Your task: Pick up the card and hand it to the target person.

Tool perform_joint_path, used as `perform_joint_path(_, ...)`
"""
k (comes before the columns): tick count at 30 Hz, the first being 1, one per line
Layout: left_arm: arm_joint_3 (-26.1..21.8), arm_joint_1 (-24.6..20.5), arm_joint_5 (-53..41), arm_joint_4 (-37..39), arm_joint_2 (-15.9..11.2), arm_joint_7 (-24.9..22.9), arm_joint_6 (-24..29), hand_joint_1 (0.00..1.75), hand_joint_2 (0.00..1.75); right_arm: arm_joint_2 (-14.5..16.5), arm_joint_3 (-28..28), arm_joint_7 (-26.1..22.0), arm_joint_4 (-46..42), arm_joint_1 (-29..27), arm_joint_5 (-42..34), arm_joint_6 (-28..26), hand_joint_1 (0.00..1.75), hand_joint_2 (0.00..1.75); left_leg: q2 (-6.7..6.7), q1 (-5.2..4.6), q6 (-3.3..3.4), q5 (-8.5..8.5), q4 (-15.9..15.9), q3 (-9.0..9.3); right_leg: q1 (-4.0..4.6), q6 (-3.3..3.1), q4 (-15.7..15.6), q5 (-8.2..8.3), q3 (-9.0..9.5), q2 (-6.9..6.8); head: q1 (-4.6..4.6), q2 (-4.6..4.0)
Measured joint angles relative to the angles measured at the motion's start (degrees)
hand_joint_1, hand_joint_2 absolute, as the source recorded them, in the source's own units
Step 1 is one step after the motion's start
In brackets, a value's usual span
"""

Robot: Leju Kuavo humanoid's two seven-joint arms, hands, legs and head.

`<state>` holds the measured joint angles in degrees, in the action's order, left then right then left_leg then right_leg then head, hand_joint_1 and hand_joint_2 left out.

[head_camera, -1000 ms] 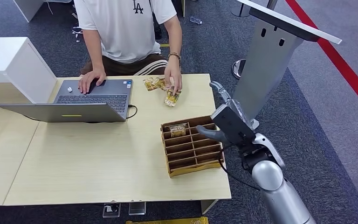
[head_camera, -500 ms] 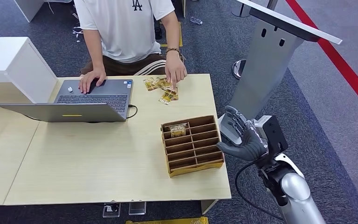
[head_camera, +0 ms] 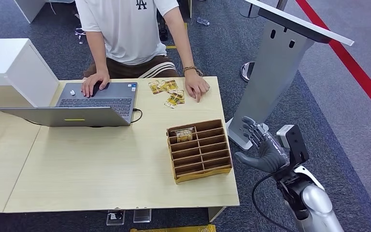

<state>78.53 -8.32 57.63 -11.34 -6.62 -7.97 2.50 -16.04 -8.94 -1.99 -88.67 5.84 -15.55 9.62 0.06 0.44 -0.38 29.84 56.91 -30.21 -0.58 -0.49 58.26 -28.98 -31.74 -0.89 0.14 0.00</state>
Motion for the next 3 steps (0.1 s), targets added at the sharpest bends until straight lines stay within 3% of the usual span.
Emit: perform_joint_path(3, 0.0, 0.0, 0.1, 0.0, 0.0, -0.1, 0.1, 0.00, 0.00, 0.0, 0.0, 0.0, 0.1, 0.0, 0.0, 0.0, 0.00, 1.75, 0.00, 0.00, 0.00, 0.00, 0.0, 0.00, 0.00, 0.00, 0.0, 0.00, 0.00, 0.00, 0.02, 0.00)
